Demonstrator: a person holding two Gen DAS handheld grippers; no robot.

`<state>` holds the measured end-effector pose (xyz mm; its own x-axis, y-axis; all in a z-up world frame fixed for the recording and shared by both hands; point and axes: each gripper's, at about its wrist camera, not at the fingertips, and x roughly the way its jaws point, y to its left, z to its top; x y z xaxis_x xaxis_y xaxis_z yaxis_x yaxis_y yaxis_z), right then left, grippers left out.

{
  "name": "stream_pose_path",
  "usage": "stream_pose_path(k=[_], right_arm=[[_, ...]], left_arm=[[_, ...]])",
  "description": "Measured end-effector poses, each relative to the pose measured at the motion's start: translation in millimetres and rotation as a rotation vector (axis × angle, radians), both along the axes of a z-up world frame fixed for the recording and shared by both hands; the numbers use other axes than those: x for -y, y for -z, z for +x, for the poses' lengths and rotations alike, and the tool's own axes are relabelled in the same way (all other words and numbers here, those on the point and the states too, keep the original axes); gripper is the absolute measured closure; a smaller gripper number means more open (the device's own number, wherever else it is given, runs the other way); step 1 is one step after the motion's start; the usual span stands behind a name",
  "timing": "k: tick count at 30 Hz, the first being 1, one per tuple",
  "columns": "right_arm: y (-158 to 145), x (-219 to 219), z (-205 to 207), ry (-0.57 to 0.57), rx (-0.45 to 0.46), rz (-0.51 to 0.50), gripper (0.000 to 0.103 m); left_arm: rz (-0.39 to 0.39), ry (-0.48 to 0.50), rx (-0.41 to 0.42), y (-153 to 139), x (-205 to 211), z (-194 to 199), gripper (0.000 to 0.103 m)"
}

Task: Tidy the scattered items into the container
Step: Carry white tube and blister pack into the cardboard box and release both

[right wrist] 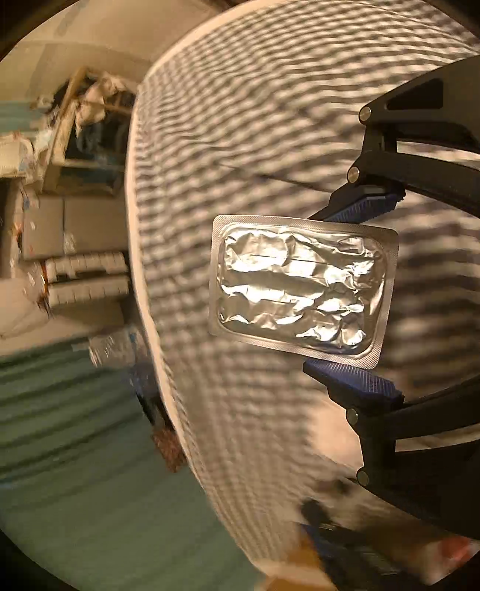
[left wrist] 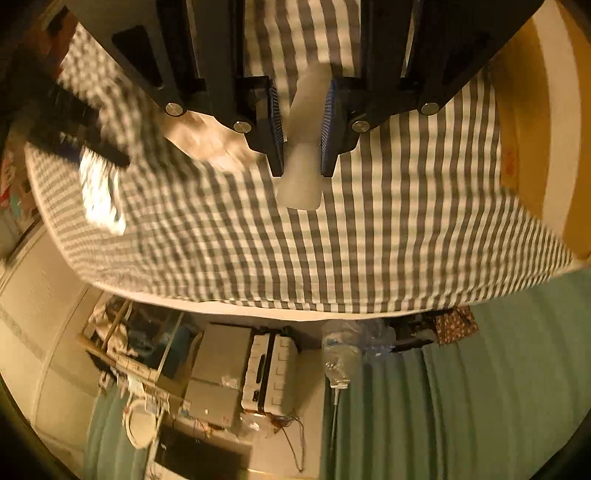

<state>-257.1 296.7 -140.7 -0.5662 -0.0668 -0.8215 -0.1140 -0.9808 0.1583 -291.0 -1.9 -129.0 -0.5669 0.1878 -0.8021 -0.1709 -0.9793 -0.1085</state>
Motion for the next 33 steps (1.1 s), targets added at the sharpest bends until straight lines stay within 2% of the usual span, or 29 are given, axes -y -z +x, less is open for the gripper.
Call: stream_pose_path(k=[4, 7, 11, 19, 24, 27, 30, 33], right_arm=[[-13, 10, 58, -0.07, 0.014, -0.09, 0.035], [-31, 19, 93, -0.094, -0.016, -0.094, 0.035], [-69, 29, 127, -0.128, -0.079, -0.098, 0.035], [-127, 71, 155, -0.18, -0.156, -0.097, 0.035], [-155, 116, 171, -0.259, -0.205, -0.056, 0.035], [-172, 146, 174, -0.313, -0.227, -0.031, 0.035], [-191, 175, 171, -0.37, -0.262, -0.038, 0.035], [-203, 208, 161, -0.44, -0.27, -0.064, 0.034]], left_arm=[[0.03, -0.01, 0.03, -4, 12, 37, 0.084], [0.027, -0.018, 0.059, -12, 18, 66, 0.084], [0.078, -0.029, 0.019, -43, 37, 93, 0.084], [0.094, -0.033, -0.115, -112, 78, 118, 0.084], [0.09, -0.079, -0.123, -133, 118, 118, 0.084], [0.091, -0.132, -0.145, -158, 156, 113, 0.084], [0.036, -0.159, -0.181, -174, 191, 113, 0.084], [-0.022, -0.208, -0.179, -173, 226, 111, 0.084]])
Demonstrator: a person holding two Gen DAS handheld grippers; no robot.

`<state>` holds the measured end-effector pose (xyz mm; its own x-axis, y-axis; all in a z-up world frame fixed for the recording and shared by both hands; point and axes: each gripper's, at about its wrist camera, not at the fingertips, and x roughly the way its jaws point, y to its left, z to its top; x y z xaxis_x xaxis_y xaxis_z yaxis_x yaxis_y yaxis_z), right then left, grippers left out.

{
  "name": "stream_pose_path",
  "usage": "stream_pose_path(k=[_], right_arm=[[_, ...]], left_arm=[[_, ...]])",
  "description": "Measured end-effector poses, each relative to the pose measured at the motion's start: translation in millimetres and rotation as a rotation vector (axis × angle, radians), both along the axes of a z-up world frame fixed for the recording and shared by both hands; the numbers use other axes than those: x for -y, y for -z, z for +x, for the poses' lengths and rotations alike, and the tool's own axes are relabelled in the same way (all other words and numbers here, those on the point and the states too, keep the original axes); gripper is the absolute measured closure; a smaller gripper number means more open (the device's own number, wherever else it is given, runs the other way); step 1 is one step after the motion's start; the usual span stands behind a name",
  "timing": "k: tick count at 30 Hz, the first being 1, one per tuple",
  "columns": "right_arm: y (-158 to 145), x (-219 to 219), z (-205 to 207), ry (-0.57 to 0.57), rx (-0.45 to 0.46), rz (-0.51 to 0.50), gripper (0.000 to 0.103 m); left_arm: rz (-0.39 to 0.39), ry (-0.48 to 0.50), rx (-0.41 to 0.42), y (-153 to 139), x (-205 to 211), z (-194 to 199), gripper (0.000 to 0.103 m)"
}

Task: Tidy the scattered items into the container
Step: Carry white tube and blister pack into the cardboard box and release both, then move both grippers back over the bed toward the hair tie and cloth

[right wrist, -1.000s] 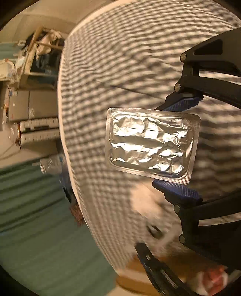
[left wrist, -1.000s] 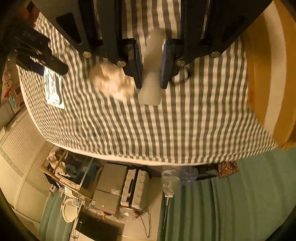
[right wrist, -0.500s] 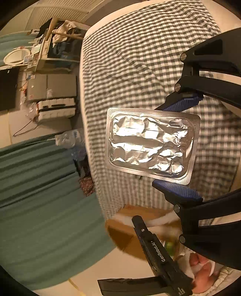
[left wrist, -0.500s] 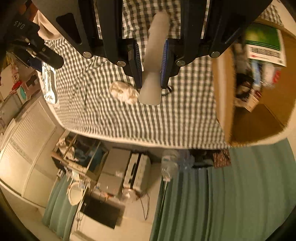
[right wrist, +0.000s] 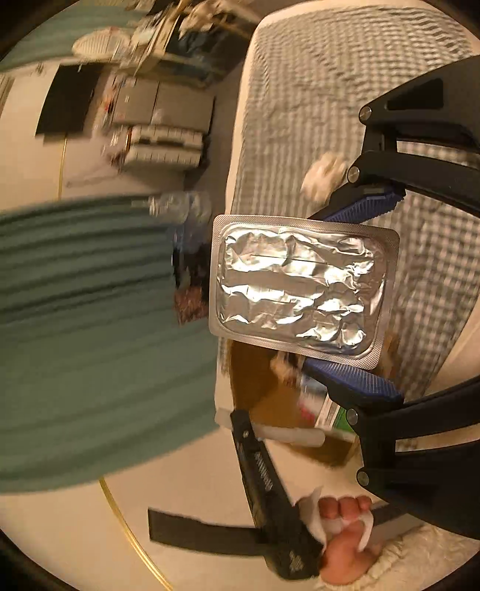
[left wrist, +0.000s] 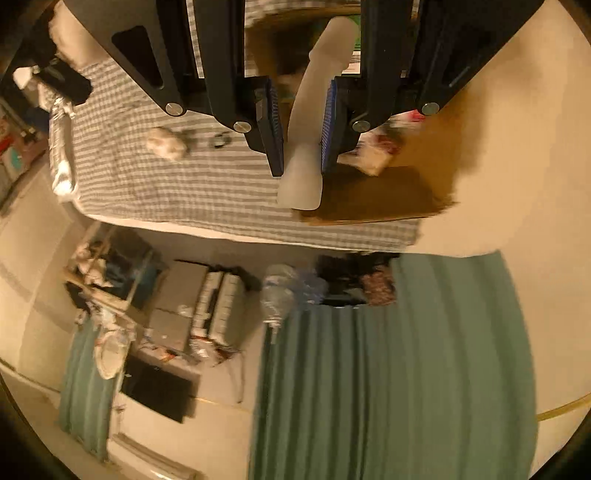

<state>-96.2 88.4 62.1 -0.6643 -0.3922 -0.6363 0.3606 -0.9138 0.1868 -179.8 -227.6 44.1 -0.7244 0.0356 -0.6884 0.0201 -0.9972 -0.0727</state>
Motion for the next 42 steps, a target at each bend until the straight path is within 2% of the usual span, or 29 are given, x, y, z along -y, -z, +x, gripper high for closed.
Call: stream_pose_path(k=[2, 6, 9, 11, 13, 14, 16, 17, 18, 21, 23, 26, 28, 31, 32, 35, 37, 40, 42], right_arm=[[1, 27, -11, -0.045, 0.01, 0.006, 0.034], [17, 76, -31, -0.102, 0.054, 0.018, 0.034], [40, 111, -49, -0.144, 0.112, 0.03, 0.034], [57, 125, -62, -0.161, 0.15, 0.03, 0.034], [73, 133, -72, -0.159, 0.179, -0.007, 0.033], [80, 136, -78, -0.148, 0.2, -0.033, 0.032], [90, 140, -84, -0.11, 0.237, -0.062, 0.02], [94, 139, -85, -0.095, 0.24, -0.069, 0.018], [95, 138, -86, -0.08, 0.224, -0.068, 0.018], [93, 135, -81, -0.04, 0.112, -0.001, 0.018], [89, 129, -75, -0.025, 0.05, 0.051, 0.018], [80, 119, -63, 0.001, -0.014, 0.074, 0.018], [70, 107, -48, 0.019, -0.065, 0.079, 0.013], [49, 85, -30, 0.072, -0.145, 0.116, 0.011], [41, 77, -22, 0.084, -0.173, 0.123, 0.009], [17, 49, 4, 0.117, -0.266, 0.133, 0.003], [6, 29, 17, 0.14, -0.322, 0.134, 0.001], [-9, 2, 31, 0.142, -0.349, 0.114, 0.001], [-13, -16, 34, 0.14, -0.335, 0.084, 0.001]], left_arm=[[0.029, -0.064, 0.006, 6, 25, -1, 0.084], [0.048, -0.1, 0.051, 42, 60, -8, 0.084], [0.046, -0.112, 0.076, 67, 74, -14, 0.083], [0.074, -0.125, 0.097, 87, 85, -13, 0.083], [0.085, -0.123, 0.109, 99, 91, -14, 0.082], [0.083, -0.119, 0.114, 104, 94, -14, 0.079], [0.063, -0.118, 0.127, 110, 101, -14, 0.074], [0.056, -0.12, 0.126, 112, 103, -14, 0.064], [0.058, -0.119, 0.119, 113, 106, -12, 0.049], [0.08, -0.091, 0.072, 111, 110, -3, 0.029], [0.045, -0.081, 0.058, 109, 103, 3, 0.019], [0.006, -0.063, 0.036, 100, 88, 10, 0.012], [-0.004, -0.035, 0.018, 89, 75, 14, 0.01], [-0.032, -0.007, -0.07, 68, 50, 36, 0.007], [-0.051, 0.002, -0.091, 61, 41, 43, 0.001], [-0.101, -0.002, -0.133, 40, 15, 60, 0.0], [-0.1, 0.006, -0.148, 28, -3, 70, 0.0], [-0.118, 0.005, -0.135, 15, -27, 76, 0.0], [-0.097, -0.009, -0.141, 13, -37, 80, 0.0]])
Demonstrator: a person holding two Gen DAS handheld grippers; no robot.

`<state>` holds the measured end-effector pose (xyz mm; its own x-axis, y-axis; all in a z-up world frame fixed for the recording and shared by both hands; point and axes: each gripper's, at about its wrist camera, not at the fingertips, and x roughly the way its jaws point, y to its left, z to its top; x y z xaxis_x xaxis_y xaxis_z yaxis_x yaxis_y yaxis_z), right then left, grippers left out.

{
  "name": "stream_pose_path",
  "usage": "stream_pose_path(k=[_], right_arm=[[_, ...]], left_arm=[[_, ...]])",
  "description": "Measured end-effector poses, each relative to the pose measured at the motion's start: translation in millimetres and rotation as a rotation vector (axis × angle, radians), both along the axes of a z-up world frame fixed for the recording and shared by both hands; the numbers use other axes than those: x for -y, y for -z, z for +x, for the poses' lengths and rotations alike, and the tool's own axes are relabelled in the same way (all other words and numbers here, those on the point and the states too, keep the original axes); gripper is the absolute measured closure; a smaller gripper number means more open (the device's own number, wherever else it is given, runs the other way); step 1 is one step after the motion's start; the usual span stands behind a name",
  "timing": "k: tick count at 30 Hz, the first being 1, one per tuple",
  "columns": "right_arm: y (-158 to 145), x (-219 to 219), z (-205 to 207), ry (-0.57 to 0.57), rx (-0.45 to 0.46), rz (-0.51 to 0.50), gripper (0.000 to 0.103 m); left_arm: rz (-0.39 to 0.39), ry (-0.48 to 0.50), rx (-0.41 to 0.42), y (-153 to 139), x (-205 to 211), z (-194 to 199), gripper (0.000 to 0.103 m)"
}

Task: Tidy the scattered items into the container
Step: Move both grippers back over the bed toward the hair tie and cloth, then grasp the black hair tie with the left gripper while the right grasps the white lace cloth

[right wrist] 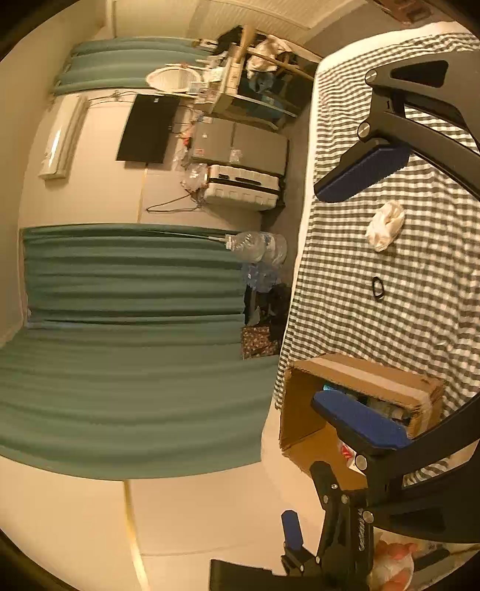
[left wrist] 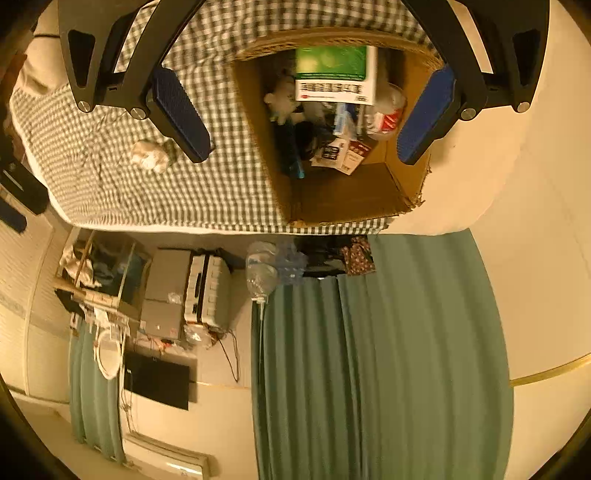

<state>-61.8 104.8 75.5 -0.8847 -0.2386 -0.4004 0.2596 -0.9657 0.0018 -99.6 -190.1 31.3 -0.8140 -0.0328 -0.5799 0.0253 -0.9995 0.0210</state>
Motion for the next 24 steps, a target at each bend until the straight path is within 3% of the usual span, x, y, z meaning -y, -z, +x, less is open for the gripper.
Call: stream_pose_path(k=[6, 10, 15, 18, 24], right_arm=[[4, -54, 9, 0.044, -0.033, -0.062, 0.0], [19, -94, 5, 0.033, -0.05, -0.12, 0.0], [53, -145, -26, 0.089, 0.115, -0.184, 0.0], [83, -168, -49, 0.123, 0.205, -0.248, 0.0], [134, -167, -89, 0.109, 0.296, -0.163, 0.0]], left_arm=[[0.051, -0.063, 0.006, 13, -38, -3, 0.0], [0.039, -0.046, -0.053, 15, -68, -11, 0.0], [0.015, 0.007, -0.015, 43, -113, -36, 0.0], [-0.016, 0.041, 0.064, 80, -140, -61, 0.0], [-0.075, 0.044, 0.174, 146, -166, -104, 0.0]])
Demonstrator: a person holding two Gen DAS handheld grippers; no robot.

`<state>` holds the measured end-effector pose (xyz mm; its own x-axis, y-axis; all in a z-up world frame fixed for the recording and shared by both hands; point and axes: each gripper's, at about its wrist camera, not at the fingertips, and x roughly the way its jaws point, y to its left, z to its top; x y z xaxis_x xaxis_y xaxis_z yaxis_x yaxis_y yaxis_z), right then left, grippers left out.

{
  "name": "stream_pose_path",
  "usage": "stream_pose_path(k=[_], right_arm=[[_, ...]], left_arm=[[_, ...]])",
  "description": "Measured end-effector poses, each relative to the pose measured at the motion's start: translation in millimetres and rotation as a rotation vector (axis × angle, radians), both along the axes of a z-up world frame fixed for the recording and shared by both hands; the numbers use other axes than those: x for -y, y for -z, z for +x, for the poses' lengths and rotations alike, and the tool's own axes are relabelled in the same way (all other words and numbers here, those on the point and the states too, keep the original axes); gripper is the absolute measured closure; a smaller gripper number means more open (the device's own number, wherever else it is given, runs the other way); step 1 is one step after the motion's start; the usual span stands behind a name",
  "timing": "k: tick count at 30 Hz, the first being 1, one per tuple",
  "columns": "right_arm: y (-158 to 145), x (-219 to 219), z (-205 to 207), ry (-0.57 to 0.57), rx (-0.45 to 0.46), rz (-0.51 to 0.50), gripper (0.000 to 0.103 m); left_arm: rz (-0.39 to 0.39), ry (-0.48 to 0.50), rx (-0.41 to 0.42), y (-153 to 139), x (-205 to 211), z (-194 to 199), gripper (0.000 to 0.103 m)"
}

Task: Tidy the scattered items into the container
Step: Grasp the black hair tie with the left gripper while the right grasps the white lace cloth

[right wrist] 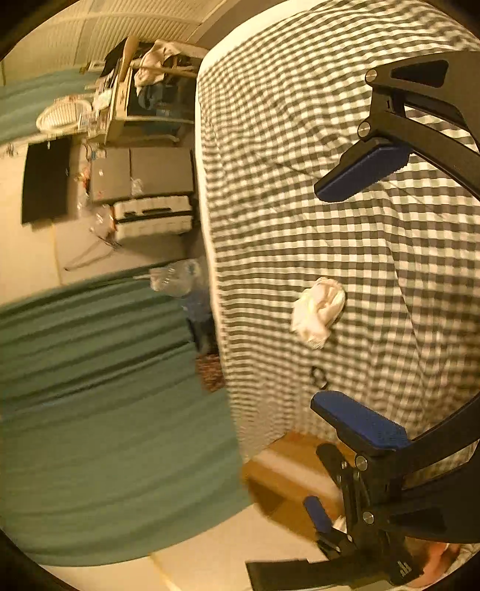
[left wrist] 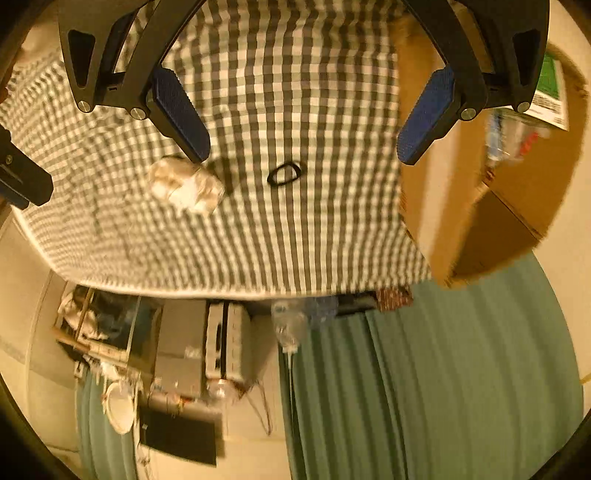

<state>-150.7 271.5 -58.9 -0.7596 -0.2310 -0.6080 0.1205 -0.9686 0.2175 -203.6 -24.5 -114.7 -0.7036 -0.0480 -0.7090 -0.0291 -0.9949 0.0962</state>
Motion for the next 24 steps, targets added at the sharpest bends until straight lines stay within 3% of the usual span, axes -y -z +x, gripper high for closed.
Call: stream_pose_path(k=[4, 9, 13, 16, 18, 19, 20, 22, 23, 24], right_arm=[[33, 12, -37, -0.058, 0.094, 0.032, 0.0], [61, 17, -65, -0.08, 0.156, 0.033, 0.001], [81, 24, -92, -0.13, 0.212, 0.051, 0.007], [93, 38, -109, -0.182, 0.234, 0.069, 0.023], [102, 48, -115, -0.216, 0.246, 0.095, 0.046], [107, 52, -116, -0.231, 0.258, 0.105, 0.073], [113, 54, -117, -0.241, 0.28, 0.109, 0.079], [123, 55, -119, -0.239, 0.31, 0.103, 0.08], [123, 54, -118, -0.24, 0.318, 0.095, 0.081], [123, 53, -117, -0.239, 0.322, 0.089, 0.081]], left_arm=[[-0.005, -0.021, 0.079, 43, -4, -30, 0.0], [-0.042, 0.001, 0.114, 81, -8, -61, 0.0], [-0.014, -0.061, 0.18, 108, 5, -91, 0.0], [0.045, -0.08, 0.154, 115, 11, -98, 0.0], [0.058, -0.081, 0.162, 119, 12, -101, 0.0], [0.068, -0.087, 0.174, 120, 13, -102, 0.0], [0.081, -0.093, 0.18, 120, 15, -102, 0.0], [0.083, -0.093, 0.187, 122, 18, -100, 0.0], [0.082, -0.077, 0.183, 122, 18, -99, 0.007], [0.083, -0.048, 0.173, 120, 16, -96, 0.02]])
